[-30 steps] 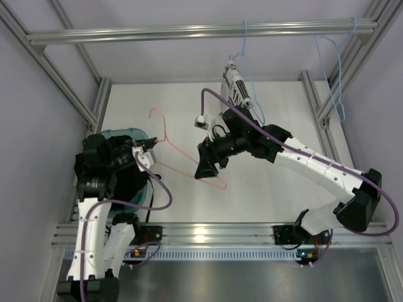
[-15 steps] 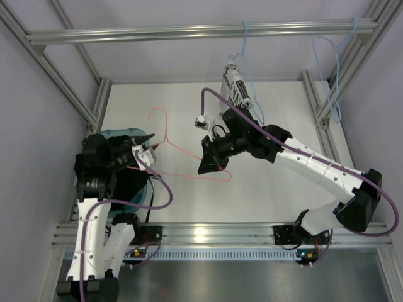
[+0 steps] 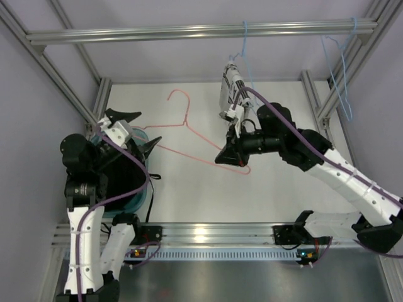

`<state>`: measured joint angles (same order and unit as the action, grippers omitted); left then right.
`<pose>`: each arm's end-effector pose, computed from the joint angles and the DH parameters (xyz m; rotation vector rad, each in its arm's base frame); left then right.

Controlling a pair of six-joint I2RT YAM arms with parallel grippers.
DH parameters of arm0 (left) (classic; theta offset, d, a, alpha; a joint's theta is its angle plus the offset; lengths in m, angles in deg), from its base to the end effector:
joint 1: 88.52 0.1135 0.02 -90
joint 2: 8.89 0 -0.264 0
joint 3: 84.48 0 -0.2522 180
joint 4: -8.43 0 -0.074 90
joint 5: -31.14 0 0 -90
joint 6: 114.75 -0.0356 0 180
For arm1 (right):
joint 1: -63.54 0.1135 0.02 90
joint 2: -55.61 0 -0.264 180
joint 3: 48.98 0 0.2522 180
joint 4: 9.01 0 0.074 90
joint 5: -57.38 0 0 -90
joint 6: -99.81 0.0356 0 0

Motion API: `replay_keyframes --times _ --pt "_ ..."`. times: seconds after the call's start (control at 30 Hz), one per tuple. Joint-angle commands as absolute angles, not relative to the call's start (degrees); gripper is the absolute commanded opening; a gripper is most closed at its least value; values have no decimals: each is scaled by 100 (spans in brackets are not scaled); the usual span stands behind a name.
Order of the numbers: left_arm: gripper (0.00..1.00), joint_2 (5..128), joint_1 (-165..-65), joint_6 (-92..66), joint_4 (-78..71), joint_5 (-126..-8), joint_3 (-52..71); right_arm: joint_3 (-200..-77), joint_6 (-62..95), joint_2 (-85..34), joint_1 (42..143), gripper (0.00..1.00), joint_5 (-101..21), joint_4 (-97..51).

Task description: Remove the trousers from the hanger

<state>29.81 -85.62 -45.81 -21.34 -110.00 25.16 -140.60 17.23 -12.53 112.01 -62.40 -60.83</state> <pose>0.1262 -0.0214 0.4141 0.9040 1.2724 -0.3547 0.1494 0.1954 0.4092 -1.0814 1.9081 1.1146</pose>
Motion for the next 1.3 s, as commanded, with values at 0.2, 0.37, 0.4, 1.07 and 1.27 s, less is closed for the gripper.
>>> replay_keyframes --times 0.2,0.37,0.4,1.07,1.27 --pt "98 3294 -8588 -578 -183 -10054 1717 -13604 1296 242 10231 0 -6118 -6109" --pt "98 3435 -8588 -112 -15 -9964 1619 -13393 1605 1218 9003 0 -6373 -6170" --pt "98 3461 -8588 -76 3 -9965 1637 -13410 1666 1349 8851 0 -6408 -6231" --pt "98 3769 -8588 -111 74 -10035 1997 -13526 1323 3416 5607 0 -4775 -8313" --pt "98 3708 -8588 -269 74 -10096 2173 -13191 1254 2767 5519 0 -4229 -8553"
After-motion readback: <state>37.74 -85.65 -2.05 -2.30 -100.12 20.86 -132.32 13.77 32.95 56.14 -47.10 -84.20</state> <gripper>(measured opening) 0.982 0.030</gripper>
